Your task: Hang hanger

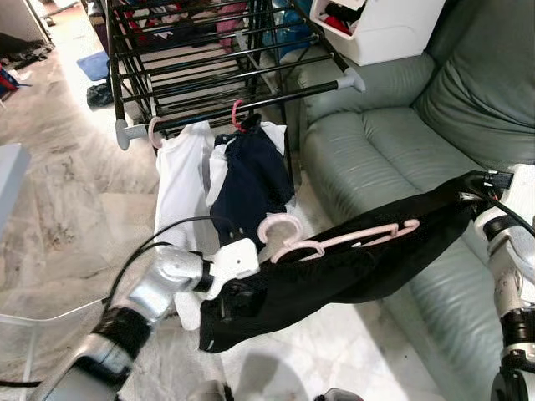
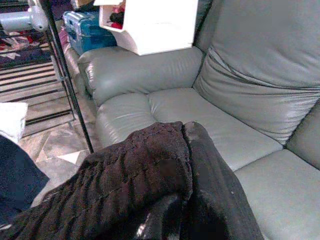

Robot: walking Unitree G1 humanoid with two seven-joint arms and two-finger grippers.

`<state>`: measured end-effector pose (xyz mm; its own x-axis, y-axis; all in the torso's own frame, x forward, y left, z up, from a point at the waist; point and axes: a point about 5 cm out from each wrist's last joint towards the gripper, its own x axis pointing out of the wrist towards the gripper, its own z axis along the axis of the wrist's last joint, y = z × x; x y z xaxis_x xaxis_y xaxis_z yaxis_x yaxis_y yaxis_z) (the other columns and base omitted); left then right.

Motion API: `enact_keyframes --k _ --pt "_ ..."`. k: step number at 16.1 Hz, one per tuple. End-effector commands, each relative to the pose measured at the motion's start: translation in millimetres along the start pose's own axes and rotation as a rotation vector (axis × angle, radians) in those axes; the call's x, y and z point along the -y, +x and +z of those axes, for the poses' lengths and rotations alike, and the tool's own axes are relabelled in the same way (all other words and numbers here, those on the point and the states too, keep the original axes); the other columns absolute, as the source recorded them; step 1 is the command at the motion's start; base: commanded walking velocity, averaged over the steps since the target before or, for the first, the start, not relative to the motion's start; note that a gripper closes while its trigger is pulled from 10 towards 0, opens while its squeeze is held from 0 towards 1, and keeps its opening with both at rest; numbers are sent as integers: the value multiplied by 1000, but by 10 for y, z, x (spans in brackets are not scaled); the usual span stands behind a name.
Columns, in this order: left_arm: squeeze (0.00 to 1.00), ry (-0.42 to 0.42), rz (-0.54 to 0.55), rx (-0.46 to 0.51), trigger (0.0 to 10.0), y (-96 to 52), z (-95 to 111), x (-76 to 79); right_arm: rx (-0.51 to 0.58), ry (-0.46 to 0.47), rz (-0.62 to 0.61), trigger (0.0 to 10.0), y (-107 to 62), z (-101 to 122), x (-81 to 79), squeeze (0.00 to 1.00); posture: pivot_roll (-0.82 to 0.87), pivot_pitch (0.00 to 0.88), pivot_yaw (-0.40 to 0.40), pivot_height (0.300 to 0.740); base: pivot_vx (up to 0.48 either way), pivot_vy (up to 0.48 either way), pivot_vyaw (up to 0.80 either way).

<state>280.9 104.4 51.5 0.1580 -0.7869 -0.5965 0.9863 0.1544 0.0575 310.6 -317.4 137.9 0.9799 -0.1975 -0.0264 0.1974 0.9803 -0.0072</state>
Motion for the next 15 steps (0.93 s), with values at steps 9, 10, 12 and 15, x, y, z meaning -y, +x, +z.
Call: enact_keyframes --k 9,10,12,15 --pt "0 -169 319 -156 0 248 -291 -100 142 -98 164 0 132 319 -566 0 -62 0 58 740 0 0 0" --pt "0 -189 348 -154 0 270 -284 -111 158 -135 214 0 121 329 -690 0 -62 0 58 740 0 0 0" --pt "0 -226 382 -161 0 314 -303 -99 178 -145 299 0 92 360 -886 0 -62 0 58 740 0 0 0" --pt "0 -293 469 -186 0 321 -385 -106 201 -167 400 0 32 458 -1033 0 -65 0 58 740 0 0 0"
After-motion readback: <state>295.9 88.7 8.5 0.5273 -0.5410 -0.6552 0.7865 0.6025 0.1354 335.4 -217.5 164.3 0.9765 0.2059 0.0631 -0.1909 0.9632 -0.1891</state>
